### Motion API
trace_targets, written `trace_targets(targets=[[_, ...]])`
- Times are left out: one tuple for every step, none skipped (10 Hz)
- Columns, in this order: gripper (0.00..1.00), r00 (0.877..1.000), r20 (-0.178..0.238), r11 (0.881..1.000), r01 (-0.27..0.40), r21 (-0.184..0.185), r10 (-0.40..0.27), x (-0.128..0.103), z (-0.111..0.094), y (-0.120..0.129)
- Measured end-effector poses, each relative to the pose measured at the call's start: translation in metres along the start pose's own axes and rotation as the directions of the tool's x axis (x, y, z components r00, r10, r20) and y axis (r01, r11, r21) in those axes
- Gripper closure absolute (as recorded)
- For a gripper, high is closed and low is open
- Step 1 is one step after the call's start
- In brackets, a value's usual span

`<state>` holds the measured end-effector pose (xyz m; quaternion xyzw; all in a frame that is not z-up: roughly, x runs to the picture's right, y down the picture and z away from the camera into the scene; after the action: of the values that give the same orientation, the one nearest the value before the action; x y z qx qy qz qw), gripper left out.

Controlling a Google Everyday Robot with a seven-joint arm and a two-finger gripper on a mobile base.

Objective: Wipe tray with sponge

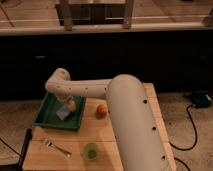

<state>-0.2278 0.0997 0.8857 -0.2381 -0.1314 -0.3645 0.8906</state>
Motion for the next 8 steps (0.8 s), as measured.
trace_targets(targets=[[0.99, 1.0, 0.0, 1.0, 0.005, 0.001, -0.005, -0.0005, 0.0, 0.0004], [0.99, 1.0, -0.001, 1.0, 0.007, 0.002, -0.007, -0.0003, -0.0005, 0.0004], [0.99, 1.0, -0.001, 1.0, 0.011, 0.003, -0.011, -0.0013, -0.0006, 0.0006], [0.99, 1.0, 0.0, 1.0, 0.018, 0.006, -0.018, -0.0031, -0.0013, 0.0], [0.99, 1.0, -0.001, 1.0, 0.02, 0.006, -0.02, -0.0031, -0.0016, 0.0002], [0.99, 1.0, -0.001, 1.0, 0.021, 0.008, -0.021, -0.0028, -0.0021, 0.0005], [0.99, 1.0, -0.001, 1.0, 0.026, 0.009, -0.026, -0.0038, -0.0024, 0.0005], [0.99, 0.999, -0.001, 0.999, 0.032, 0.011, -0.032, -0.0049, -0.0023, 0.0004]])
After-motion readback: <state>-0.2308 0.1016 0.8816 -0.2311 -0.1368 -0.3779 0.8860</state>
